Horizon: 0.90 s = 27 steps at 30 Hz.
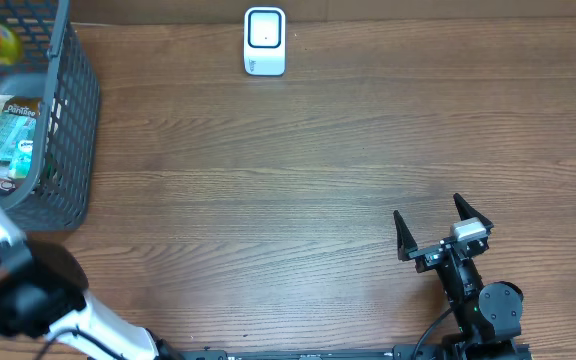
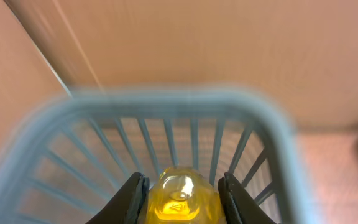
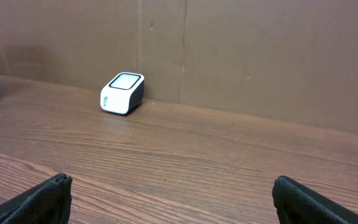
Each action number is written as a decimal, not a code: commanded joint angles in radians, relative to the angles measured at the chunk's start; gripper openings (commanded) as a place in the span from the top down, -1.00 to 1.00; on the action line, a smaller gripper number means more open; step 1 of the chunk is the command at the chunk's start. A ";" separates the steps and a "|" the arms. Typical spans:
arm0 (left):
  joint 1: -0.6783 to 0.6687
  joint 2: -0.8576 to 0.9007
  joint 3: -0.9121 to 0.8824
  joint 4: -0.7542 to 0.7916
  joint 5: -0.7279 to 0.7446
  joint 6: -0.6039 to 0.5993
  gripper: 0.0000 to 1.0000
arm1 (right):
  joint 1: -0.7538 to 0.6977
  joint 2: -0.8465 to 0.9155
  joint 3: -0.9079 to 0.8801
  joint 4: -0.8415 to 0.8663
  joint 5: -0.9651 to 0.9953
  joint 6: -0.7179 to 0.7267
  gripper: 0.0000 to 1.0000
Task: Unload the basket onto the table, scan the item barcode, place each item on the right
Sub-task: 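Lift the yellow bottle out and carry it toward the scanner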
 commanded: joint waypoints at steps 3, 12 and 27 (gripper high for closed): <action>-0.012 -0.184 0.056 0.004 0.016 -0.180 0.49 | -0.003 -0.009 -0.011 0.003 0.006 0.002 -1.00; -0.125 -0.346 0.056 -0.198 0.015 -0.424 0.71 | -0.003 -0.009 -0.011 0.003 0.006 0.002 -1.00; -0.608 -0.329 0.012 -0.586 -0.288 -0.494 0.75 | -0.003 -0.009 -0.011 0.003 0.006 0.002 -1.00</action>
